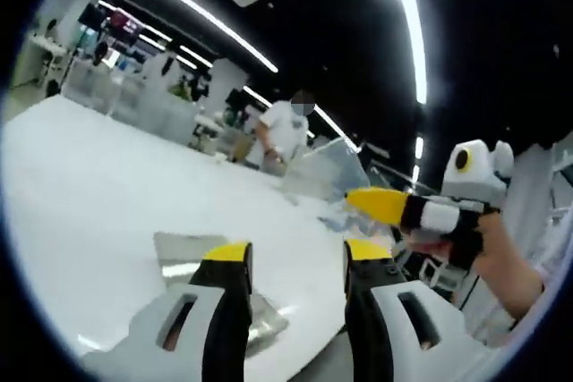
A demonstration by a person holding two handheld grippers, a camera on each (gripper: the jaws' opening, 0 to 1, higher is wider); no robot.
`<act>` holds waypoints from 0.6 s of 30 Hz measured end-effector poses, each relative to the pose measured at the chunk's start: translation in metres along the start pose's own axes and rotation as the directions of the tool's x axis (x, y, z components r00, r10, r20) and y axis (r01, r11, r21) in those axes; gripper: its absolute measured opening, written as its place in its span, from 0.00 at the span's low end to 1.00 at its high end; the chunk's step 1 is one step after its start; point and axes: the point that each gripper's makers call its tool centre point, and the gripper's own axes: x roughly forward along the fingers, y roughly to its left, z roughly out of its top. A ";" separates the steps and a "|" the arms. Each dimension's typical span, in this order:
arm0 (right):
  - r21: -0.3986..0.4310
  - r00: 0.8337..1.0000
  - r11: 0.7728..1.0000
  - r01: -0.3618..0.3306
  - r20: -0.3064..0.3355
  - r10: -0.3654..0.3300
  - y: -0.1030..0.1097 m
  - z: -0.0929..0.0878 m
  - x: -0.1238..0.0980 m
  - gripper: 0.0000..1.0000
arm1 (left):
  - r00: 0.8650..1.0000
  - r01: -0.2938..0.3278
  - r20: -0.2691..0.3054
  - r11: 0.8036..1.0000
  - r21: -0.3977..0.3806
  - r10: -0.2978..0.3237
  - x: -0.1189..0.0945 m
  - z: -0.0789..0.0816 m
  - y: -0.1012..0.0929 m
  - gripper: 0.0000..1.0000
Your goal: Insert the divider into the dual guide fixture by aligning both edges with the guide slots and pushing it downward to the bottom, including one-sided entry, uneven engagement, binding, and posture correction.
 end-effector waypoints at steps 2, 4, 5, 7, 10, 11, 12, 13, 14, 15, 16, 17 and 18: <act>-0.003 1.000 1.000 0.012 -0.008 -0.012 -0.001 -0.003 0.004 0.00 | 1.000 -0.006 -0.027 0.998 0.059 0.008 -0.004 -0.009 0.005 0.40; 0.004 0.998 0.999 0.048 -0.044 -0.047 -0.005 -0.011 0.008 0.00 | 0.996 -0.032 -0.082 0.994 0.106 0.041 -0.008 -0.025 0.015 0.44; 0.024 0.997 0.998 0.058 -0.060 -0.056 -0.006 -0.014 0.010 0.00 | 0.992 -0.048 -0.107 0.992 0.120 0.061 -0.010 -0.031 0.020 0.46; 0.049 0.993 0.996 0.076 -0.098 -0.071 -0.007 -0.020 0.014 0.00 | 0.986 -0.059 -0.148 0.990 0.130 0.078 -0.017 -0.044 0.024 0.49; 0.093 0.982 0.990 0.111 -0.163 -0.094 -0.011 -0.032 0.020 0.00 | 0.972 -0.078 -0.207 0.985 0.152 0.109 -0.026 -0.059 0.030 0.50; 0.099 0.980 0.988 0.114 -0.175 -0.096 -0.012 -0.034 0.023 0.00 | 0.964 -0.080 -0.236 0.983 0.164 0.118 -0.030 -0.066 0.030 0.51; 0.106 0.978 0.987 0.119 -0.186 -0.098 -0.012 -0.037 0.026 0.00 | 0.963 -0.078 -0.243 0.982 0.170 0.119 -0.031 -0.068 0.030 0.52; 0.116 0.974 0.986 0.124 -0.204 -0.099 -0.012 -0.040 0.028 0.00 | 0.953 -0.075 -0.277 0.981 0.177 0.122 -0.034 -0.075 0.030 0.53; 0.127 0.971 0.984 0.127 -0.217 -0.097 -0.012 -0.043 0.030 0.00 | 0.952 -0.070 -0.282 0.981 0.179 0.119 -0.034 -0.077 0.029 0.54; 0.143 0.969 0.981 0.134 -0.226 -0.100 -0.012 -0.045 0.031 0.00 | 0.953 -0.068 -0.278 0.981 0.181 0.117 -0.035 -0.078 0.029 0.55; 0.164 0.968 0.977 0.139 -0.230 -0.099 -0.012 -0.045 0.033 0.00 | 0.953 -0.065 -0.279 0.980 0.187 0.116 -0.037 -0.081 0.028 0.56; 0.171 0.968 0.975 0.142 -0.232 -0.100 -0.012 -0.045 0.034 0.00 | 0.953 -0.064 -0.279 0.980 0.188 0.116 -0.038 -0.082 0.029 0.57; 0.181 0.964 0.972 0.151 -0.243 -0.105 -0.013 -0.047 0.035 0.00 | 0.952 -0.064 -0.282 0.980 0.186 0.115 -0.041 -0.087 0.029 0.58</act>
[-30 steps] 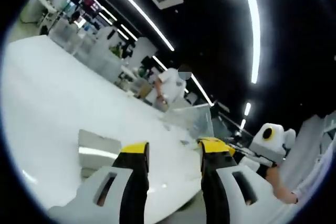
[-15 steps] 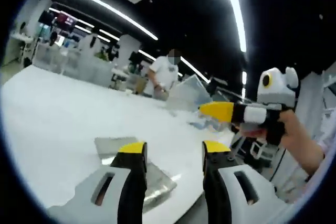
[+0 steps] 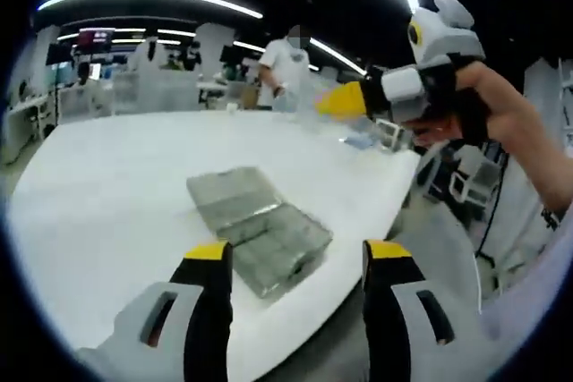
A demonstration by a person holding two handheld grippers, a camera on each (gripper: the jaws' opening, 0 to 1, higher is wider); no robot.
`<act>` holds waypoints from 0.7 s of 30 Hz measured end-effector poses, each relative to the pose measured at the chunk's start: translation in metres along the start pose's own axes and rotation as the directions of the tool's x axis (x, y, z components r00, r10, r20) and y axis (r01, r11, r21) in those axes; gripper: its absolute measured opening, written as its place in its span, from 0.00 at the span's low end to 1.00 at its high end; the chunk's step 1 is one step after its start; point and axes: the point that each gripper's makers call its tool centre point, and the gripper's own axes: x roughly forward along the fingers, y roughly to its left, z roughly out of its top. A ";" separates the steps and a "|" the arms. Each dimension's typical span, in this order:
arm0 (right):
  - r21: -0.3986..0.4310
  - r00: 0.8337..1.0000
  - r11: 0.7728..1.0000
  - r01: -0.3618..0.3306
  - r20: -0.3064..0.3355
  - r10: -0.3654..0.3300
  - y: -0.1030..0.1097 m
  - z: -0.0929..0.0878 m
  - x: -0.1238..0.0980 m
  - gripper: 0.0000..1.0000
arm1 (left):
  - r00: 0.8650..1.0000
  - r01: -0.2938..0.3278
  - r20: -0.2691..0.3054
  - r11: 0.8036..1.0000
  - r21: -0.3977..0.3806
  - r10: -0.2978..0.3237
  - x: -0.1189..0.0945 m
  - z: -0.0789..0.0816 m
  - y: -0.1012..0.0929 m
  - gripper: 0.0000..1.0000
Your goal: Insert the divider into the dual guide fixture by aligning both edges with the guide slots and pushing it downward to the bottom, including one-sided entry, uneven engagement, binding, and posture correction.
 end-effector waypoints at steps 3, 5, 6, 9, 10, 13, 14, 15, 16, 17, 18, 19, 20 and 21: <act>-0.003 1.000 1.000 0.018 -0.018 -0.018 -0.002 0.000 0.006 0.00 | 1.000 0.000 -0.028 1.000 -0.010 0.000 -0.004 -0.017 0.001 0.58; 0.002 0.999 1.000 0.029 -0.030 -0.029 0.000 -0.002 0.007 0.00 | 0.999 0.004 -0.036 1.000 -0.015 -0.005 -0.005 -0.023 0.000 0.59; 0.009 0.999 0.999 0.034 -0.036 -0.033 0.000 -0.003 0.009 0.00 | 0.999 0.008 -0.041 1.000 -0.018 -0.008 -0.006 -0.026 -0.001 0.59; 0.030 0.997 0.999 0.042 -0.066 -0.040 -0.001 -0.009 0.017 0.00 | 0.999 0.014 -0.041 1.000 -0.027 -0.016 -0.007 -0.027 -0.001 0.60; 0.029 0.996 0.998 0.048 -0.076 -0.045 -0.002 -0.011 0.019 0.00 | 1.000 0.017 -0.022 0.999 -0.036 -0.018 -0.007 -0.024 -0.001 0.60; 0.027 0.993 0.998 0.051 -0.107 -0.047 -0.001 -0.017 0.025 0.00 | 1.000 0.013 -0.007 0.999 -0.049 -0.014 -0.008 -0.021 0.000 0.60; 0.028 0.992 0.998 0.052 -0.115 -0.048 -0.001 -0.019 0.025 0.00 | 1.000 0.014 -0.009 0.999 -0.049 -0.014 -0.008 -0.022 0.000 0.60; 0.031 0.991 0.998 0.054 -0.122 -0.050 -0.001 -0.020 0.026 0.00 | 1.000 0.014 -0.011 0.999 -0.048 -0.014 -0.008 -0.022 -0.001 0.60; 0.034 0.990 0.998 0.057 -0.131 -0.052 -0.002 -0.022 0.028 0.00 | 1.000 0.016 -0.012 0.999 -0.043 -0.016 -0.008 -0.023 -0.002 0.60; 0.037 0.989 0.998 0.059 -0.135 -0.054 -0.002 -0.022 0.029 0.00 | 1.000 0.019 -0.012 0.999 -0.030 -0.019 -0.009 -0.023 -0.004 0.60; 0.040 0.988 0.997 0.063 -0.144 -0.057 -0.003 -0.024 0.030 0.00 | 1.000 0.019 -0.010 1.000 -0.021 -0.019 -0.009 -0.022 -0.005 0.60; 0.041 0.988 0.997 0.064 -0.147 -0.057 -0.004 -0.024 0.031 0.00 | 1.000 0.017 -0.008 1.000 -0.009 -0.017 -0.009 -0.022 -0.006 0.60; 0.048 0.986 0.997 0.067 -0.156 -0.059 -0.004 -0.027 0.034 0.00 | 1.000 0.019 -0.009 1.000 -0.004 -0.019 -0.009 -0.023 -0.006 0.60; 0.050 0.985 0.996 0.068 -0.159 -0.059 -0.005 -0.028 0.034 0.00 | 1.000 0.022 -0.012 1.000 0.001 -0.022 -0.009 -0.023 -0.007 0.60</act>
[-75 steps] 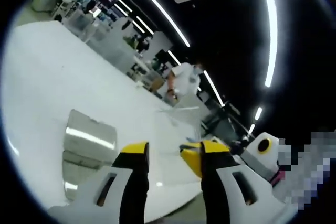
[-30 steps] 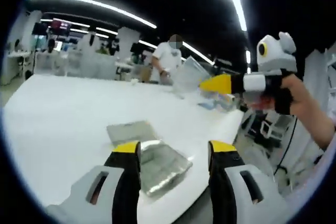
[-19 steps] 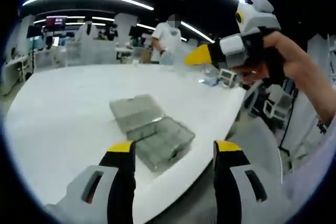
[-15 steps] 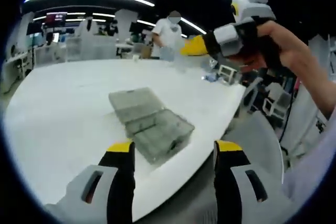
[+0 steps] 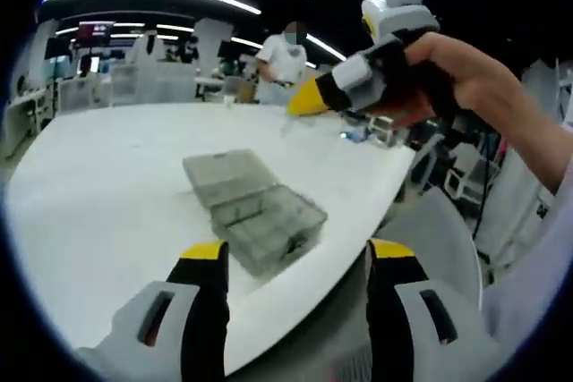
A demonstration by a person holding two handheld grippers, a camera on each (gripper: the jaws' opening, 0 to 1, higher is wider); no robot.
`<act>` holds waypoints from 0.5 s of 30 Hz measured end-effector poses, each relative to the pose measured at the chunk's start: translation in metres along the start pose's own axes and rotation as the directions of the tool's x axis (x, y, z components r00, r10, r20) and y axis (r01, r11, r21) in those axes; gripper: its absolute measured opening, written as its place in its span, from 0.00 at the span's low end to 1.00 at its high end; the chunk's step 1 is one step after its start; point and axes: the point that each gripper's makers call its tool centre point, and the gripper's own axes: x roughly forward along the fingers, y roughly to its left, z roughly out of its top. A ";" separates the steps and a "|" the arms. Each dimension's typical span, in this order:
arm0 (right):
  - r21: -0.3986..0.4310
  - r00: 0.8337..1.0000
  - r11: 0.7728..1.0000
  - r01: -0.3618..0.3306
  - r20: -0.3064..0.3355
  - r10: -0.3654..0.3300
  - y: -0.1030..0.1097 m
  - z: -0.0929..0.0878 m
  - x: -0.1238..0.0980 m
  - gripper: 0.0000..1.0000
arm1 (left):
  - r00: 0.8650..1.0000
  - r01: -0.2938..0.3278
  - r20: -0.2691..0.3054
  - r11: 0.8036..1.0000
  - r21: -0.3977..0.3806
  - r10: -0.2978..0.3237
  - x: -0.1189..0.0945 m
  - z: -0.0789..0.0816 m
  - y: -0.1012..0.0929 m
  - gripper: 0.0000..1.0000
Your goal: Insert the divider into the dual guide fixture by aligning both edges with the guide slots and pushing it downward to the bottom, including one-sided entry, uneven engagement, binding, and posture correction.
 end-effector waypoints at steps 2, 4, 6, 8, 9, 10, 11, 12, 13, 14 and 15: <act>0.006 1.000 1.000 0.008 -0.014 -0.008 -0.001 -0.004 0.004 0.00 | 1.000 -0.001 0.002 1.000 0.005 0.001 0.000 0.000 0.000 0.60; 0.006 1.000 1.000 0.016 -0.025 -0.016 -0.001 -0.007 0.008 0.00 | 1.000 0.002 0.003 1.000 0.003 -0.002 0.000 0.000 -0.001 0.60; 0.007 0.999 1.000 0.021 -0.034 -0.021 -0.001 -0.011 0.011 0.00 | 1.000 0.002 0.001 1.000 0.004 -0.002 0.000 0.000 -0.001 0.60; 0.008 0.999 0.999 0.033 -0.042 -0.032 -0.003 -0.015 0.013 0.00 | 1.000 0.005 -0.003 1.000 0.003 -0.005 0.000 -0.001 -0.001 0.60; 0.007 0.998 0.999 0.039 -0.044 -0.038 -0.004 -0.016 0.014 0.00 | 1.000 0.007 -0.003 1.000 0.004 -0.007 0.000 -0.002 -0.002 0.60; 0.011 0.998 0.999 0.047 -0.048 -0.047 -0.006 -0.019 0.015 0.00 | 1.000 0.007 -0.003 1.000 0.006 -0.007 0.001 -0.002 -0.002 0.60; 0.016 0.998 0.999 0.050 -0.050 -0.049 -0.008 -0.020 0.016 0.00 | 1.000 0.006 -0.005 1.000 0.011 -0.006 0.001 -0.002 -0.002 0.60; 0.025 0.997 0.998 0.055 -0.053 -0.053 -0.009 -0.023 0.019 0.00 | 1.000 0.007 -0.006 1.000 0.013 -0.007 0.001 -0.002 -0.003 0.60; 0.024 0.997 0.998 0.059 -0.057 -0.057 -0.010 -0.025 0.020 0.00 | 1.000 0.008 -0.006 1.000 0.014 -0.008 0.001 -0.003 -0.003 0.60; 0.022 0.996 0.998 0.065 -0.063 -0.064 -0.012 -0.028 0.022 0.00 | 1.000 0.008 -0.007 1.000 0.015 -0.007 0.001 -0.003 -0.003 0.60; 0.022 0.996 0.998 0.067 -0.064 -0.065 -0.012 -0.030 0.024 0.00 | 1.000 0.007 -0.007 1.000 0.015 -0.007 0.001 -0.003 -0.003 0.60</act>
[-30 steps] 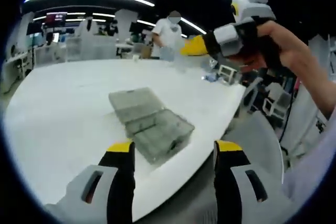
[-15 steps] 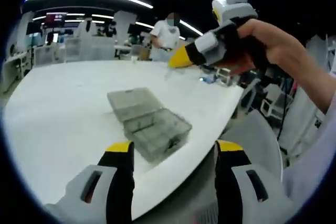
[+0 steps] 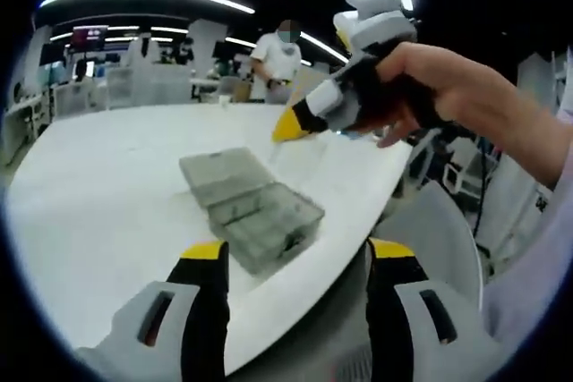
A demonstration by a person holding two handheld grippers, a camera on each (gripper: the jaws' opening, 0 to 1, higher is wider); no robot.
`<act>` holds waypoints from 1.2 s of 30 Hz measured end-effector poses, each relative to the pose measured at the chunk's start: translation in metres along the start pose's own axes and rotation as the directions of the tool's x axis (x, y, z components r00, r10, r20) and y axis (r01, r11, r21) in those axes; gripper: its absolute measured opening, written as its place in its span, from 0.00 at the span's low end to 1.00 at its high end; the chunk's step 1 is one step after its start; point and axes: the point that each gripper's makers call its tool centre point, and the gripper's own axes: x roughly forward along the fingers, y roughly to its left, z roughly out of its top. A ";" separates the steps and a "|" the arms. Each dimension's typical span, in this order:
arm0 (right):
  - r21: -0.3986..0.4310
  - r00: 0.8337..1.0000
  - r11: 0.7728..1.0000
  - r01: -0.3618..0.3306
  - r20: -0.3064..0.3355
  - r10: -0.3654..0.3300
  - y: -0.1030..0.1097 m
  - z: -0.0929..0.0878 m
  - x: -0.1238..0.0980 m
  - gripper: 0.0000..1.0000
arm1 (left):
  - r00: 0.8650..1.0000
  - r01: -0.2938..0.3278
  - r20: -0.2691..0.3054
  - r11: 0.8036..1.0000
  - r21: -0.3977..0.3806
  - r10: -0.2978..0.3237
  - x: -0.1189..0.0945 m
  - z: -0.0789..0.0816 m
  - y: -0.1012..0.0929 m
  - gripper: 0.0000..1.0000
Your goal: Insert the divider into the dual guide fixture by aligning both edges with the guide slots and pushing it downward to the bottom, including one-sided entry, uneven engagement, binding, and posture correction.
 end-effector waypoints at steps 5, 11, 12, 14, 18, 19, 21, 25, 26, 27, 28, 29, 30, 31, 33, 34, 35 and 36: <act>0.011 1.000 1.000 0.015 -0.004 -0.015 -0.002 -0.006 0.010 0.00 | 1.000 0.003 0.001 1.000 -0.004 -0.003 0.000 0.000 0.000 0.59; 0.023 1.000 0.999 0.028 -0.008 -0.028 -0.004 -0.013 0.025 0.00 | 1.000 0.007 -0.001 1.000 -0.005 -0.007 0.001 -0.001 -0.001 0.59; 0.025 0.999 0.999 0.030 -0.013 -0.030 -0.005 -0.014 0.027 0.00 | 1.000 0.008 0.001 1.000 -0.006 -0.008 0.000 0.000 -0.001 0.59; 0.027 0.999 0.999 0.030 -0.026 -0.030 -0.005 -0.019 0.033 0.00 | 1.000 0.009 0.005 1.000 -0.015 -0.009 0.000 0.000 0.000 0.59; 0.026 0.999 0.999 0.033 -0.041 -0.032 -0.005 -0.026 0.043 0.00 | 1.000 0.006 0.010 1.000 -0.029 -0.006 0.000 0.001 0.002 0.59; 0.026 0.998 0.999 0.034 -0.044 -0.033 -0.005 -0.027 0.045 0.00 | 1.000 0.005 0.010 1.000 -0.029 -0.005 0.000 0.001 0.002 0.59; 0.023 0.998 0.999 0.036 -0.049 -0.035 -0.005 -0.029 0.048 0.00 | 1.000 0.006 0.008 1.000 -0.028 -0.006 0.000 0.000 0.002 0.58; 0.016 0.997 0.999 0.035 -0.069 -0.034 -0.004 -0.034 0.053 0.00 | 1.000 0.008 0.000 1.000 -0.023 -0.008 0.001 -0.001 0.001 0.58; 0.014 0.997 0.999 0.037 -0.072 -0.036 -0.004 -0.035 0.054 0.00 | 1.000 0.009 -0.003 1.000 -0.021 -0.009 0.001 -0.002 0.001 0.58; 0.014 0.997 0.999 0.038 -0.074 -0.037 -0.005 -0.037 0.056 0.00 | 1.000 0.010 -0.006 1.000 -0.019 -0.010 0.001 -0.002 0.000 0.58; 0.015 0.996 0.999 0.038 -0.076 -0.036 -0.005 -0.038 0.056 0.00 | 1.000 0.011 -0.007 1.000 -0.018 -0.011 0.001 -0.002 0.000 0.58; 0.017 0.996 0.999 0.038 -0.080 -0.036 -0.005 -0.039 0.057 0.00 | 1.000 0.012 -0.009 1.000 -0.017 -0.012 0.001 -0.003 0.000 0.58; 0.017 0.996 0.999 0.038 -0.081 -0.037 -0.005 -0.040 0.058 0.00 | 1.000 0.012 -0.010 1.000 -0.017 -0.012 0.001 -0.003 0.000 0.58; 0.017 0.996 0.999 0.036 -0.082 -0.034 -0.005 -0.041 0.059 0.00 | 1.000 0.012 -0.011 1.000 -0.016 -0.012 0.002 -0.003 0.000 0.58; 0.017 0.996 0.999 0.036 -0.086 -0.035 -0.005 -0.043 0.060 0.00 | 1.000 0.012 -0.013 1.000 -0.017 -0.012 0.002 -0.003 0.000 0.58; 0.014 0.995 0.999 0.037 -0.090 -0.035 -0.005 -0.044 0.061 0.00 | 1.000 0.012 -0.015 1.000 -0.018 -0.012 0.002 -0.004 0.000 0.58; 0.013 0.995 0.999 0.039 -0.090 -0.037 -0.006 -0.046 0.061 0.00 | 1.000 0.012 -0.016 1.000 -0.019 -0.012 0.002 -0.004 0.000 0.58; 0.013 0.995 0.999 0.040 -0.091 -0.038 -0.007 -0.046 0.062 0.00 | 1.000 0.013 -0.016 1.000 -0.020 -0.013 0.002 -0.004 0.000 0.58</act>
